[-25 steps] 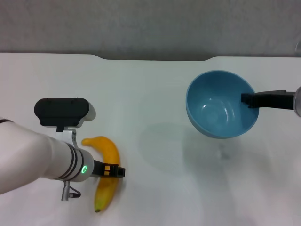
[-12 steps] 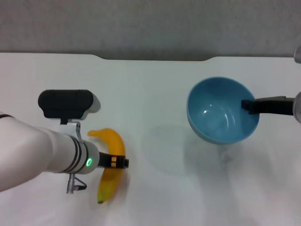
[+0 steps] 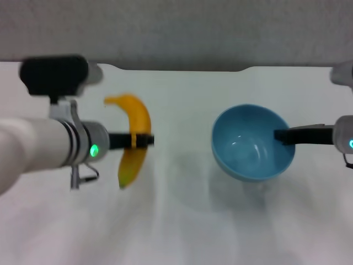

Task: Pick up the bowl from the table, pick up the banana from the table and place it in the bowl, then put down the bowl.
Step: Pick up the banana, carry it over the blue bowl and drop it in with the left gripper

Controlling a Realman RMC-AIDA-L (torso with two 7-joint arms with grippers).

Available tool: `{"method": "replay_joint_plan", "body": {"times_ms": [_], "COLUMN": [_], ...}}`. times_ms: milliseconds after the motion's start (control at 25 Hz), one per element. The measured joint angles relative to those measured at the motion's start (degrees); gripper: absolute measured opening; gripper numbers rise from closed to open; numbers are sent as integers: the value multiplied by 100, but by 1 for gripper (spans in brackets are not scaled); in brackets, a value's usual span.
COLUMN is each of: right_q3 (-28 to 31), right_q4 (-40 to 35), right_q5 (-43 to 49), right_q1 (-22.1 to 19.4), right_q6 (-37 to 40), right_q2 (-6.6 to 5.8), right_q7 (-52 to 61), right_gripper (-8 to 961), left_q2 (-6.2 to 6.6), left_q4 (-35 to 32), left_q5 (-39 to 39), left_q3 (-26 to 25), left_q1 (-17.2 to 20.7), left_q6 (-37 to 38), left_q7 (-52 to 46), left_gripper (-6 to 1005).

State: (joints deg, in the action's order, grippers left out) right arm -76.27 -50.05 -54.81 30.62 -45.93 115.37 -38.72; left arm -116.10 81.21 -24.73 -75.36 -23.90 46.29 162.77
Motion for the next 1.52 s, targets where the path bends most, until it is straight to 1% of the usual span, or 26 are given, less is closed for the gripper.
{"method": "replay_joint_plan", "body": {"times_ms": [80, 200, 360, 440, 600, 680, 920, 1200, 1520], "right_q3": [-26, -46, -128, -183, -405, -523, -982, -1006, -967], "right_q4": [149, 465, 922, 1197, 1547, 1571, 1539, 1543, 1557], "right_q5": [-4, -130, -800, -1065, -1328, -1454, -1906, -1983, -1971], "right_q1": [102, 286, 579, 809, 1174, 1233, 1302, 1395, 1296], "right_q6": [0, -2, -18, -19, -2, -8, -26, -6, -29], "right_q2": [5, 10, 13, 23, 31, 33, 31, 11, -1], "right_q7": [-1, -36, -557, -737, -764, -764, -764, -765, -745], "right_gripper": [34, 34, 34, 34, 34, 34, 34, 35, 35], "left_q2": [0, -7, -19, -22, -27, -27, -26, -33, -18], "left_q4": [487, 969, 1263, 1347, 1326, 1315, 1181, 696, 541], "left_q5": [207, 265, 225, 212, 149, 125, 114, 63, 14], "left_q3": [-67, -93, 49, 189, 474, 591, 733, 858, 1024], "left_q1": [187, 345, 320, 317, 313, 295, 325, 322, 231], "left_q6": [-6, -71, -235, -429, -854, -1028, -1351, -1564, -1694], "left_q7": [0, 0, 0, 0, 0, 0, 0, -1, -2], "left_gripper": [485, 486, 486, 486, 486, 486, 485, 485, 486]}}
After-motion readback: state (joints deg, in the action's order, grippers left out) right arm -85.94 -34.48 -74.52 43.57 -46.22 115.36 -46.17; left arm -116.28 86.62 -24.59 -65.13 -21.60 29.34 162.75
